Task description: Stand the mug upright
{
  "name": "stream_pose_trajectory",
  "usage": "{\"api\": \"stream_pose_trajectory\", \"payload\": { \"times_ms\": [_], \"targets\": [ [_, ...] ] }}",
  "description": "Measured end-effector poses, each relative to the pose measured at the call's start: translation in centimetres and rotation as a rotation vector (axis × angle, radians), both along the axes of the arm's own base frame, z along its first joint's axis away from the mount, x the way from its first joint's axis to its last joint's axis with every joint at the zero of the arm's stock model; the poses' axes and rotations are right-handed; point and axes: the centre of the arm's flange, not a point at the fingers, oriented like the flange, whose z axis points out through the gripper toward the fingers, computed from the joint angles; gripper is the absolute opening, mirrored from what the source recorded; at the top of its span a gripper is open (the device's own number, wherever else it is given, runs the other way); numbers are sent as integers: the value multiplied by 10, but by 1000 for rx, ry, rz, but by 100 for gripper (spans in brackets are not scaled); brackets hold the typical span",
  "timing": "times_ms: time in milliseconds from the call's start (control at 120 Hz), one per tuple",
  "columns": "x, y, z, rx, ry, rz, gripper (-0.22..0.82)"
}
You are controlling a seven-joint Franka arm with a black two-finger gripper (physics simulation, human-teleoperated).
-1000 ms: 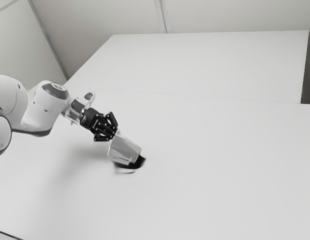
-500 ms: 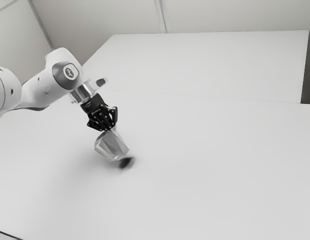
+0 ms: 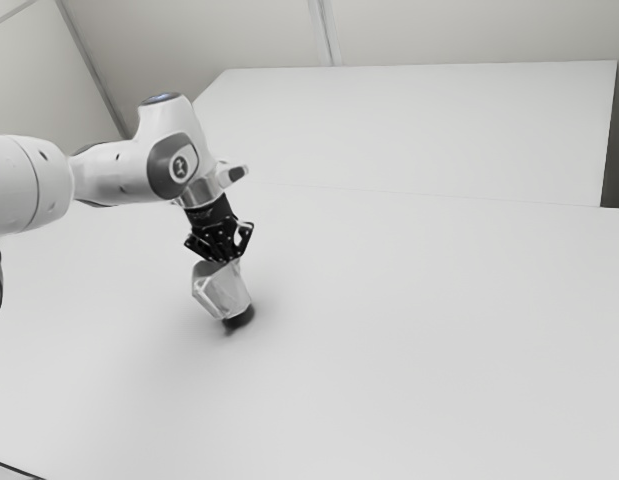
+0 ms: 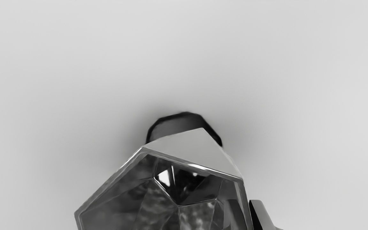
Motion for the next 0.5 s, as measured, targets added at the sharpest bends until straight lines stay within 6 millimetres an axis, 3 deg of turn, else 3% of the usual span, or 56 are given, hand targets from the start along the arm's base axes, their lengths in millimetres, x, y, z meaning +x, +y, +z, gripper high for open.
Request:
{"api": "stream_pose_trajectory", "payload": {
  "times_ms": [500],
  "targets": [
    [7, -31, -7, 120, -37, 27, -18]
  ]
}}
